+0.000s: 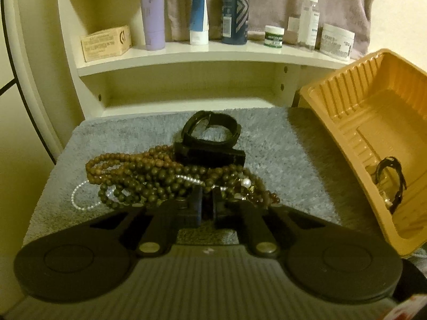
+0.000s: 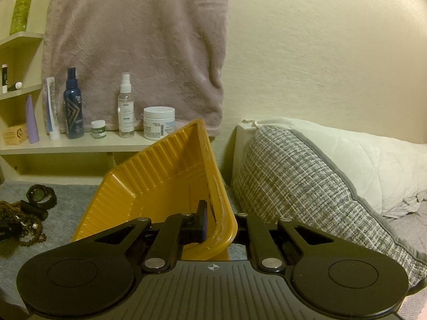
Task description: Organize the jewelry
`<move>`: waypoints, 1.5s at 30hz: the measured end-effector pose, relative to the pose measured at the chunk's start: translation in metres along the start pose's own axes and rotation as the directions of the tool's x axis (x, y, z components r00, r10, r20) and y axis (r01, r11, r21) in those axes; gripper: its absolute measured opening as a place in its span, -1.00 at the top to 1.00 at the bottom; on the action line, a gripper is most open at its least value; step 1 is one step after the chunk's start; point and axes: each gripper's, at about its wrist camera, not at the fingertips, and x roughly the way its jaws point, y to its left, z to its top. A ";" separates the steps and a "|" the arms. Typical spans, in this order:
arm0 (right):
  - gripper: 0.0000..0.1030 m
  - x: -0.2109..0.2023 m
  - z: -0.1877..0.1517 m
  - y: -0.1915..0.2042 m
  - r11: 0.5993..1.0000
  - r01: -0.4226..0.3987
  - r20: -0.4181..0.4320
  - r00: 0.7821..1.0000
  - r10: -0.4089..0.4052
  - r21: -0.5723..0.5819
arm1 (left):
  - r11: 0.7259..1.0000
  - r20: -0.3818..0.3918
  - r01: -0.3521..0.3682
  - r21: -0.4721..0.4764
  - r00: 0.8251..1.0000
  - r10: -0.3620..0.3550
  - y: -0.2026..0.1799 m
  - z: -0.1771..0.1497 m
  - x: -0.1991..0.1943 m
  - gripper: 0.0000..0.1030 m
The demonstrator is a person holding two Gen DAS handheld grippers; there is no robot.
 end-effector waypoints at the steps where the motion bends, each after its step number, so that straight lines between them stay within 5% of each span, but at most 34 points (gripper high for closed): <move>1: 0.81 0.000 0.000 0.000 1.000 0.000 0.000 1.000 0.000 0.001 | 1.000 0.007 0.002 -0.001 1.000 -0.002 0.000 0.001 -0.002 0.88; 19: 0.81 0.001 0.000 -0.001 1.000 -0.002 0.004 1.000 0.002 0.002 | 0.986 0.108 0.162 0.042 0.980 -0.166 -0.039 0.043 -0.038 0.88; 31: 0.81 0.001 0.000 -0.001 1.000 -0.002 0.004 1.000 0.002 0.003 | 0.917 0.076 0.391 0.082 0.915 -0.397 -0.105 0.051 -0.041 0.88; 39: 0.82 0.000 0.000 0.000 1.000 -0.003 0.003 1.000 0.003 0.007 | 0.900 0.047 0.415 0.134 0.904 -0.425 -0.130 0.047 -0.032 0.88; 41: 0.82 0.000 0.000 0.000 1.000 -0.003 0.003 1.000 0.003 0.009 | 0.892 0.034 0.429 0.142 0.899 -0.437 -0.133 0.046 -0.030 0.83; 43: 0.81 0.000 0.000 0.000 1.000 -0.003 0.002 1.000 0.003 0.011 | 0.891 0.031 0.428 0.150 0.899 -0.437 -0.133 0.043 -0.030 0.55; 45: 0.81 0.000 0.000 0.000 1.000 -0.003 0.002 1.000 0.003 0.011 | 0.895 0.039 0.420 0.151 0.902 -0.430 -0.130 0.041 -0.031 0.54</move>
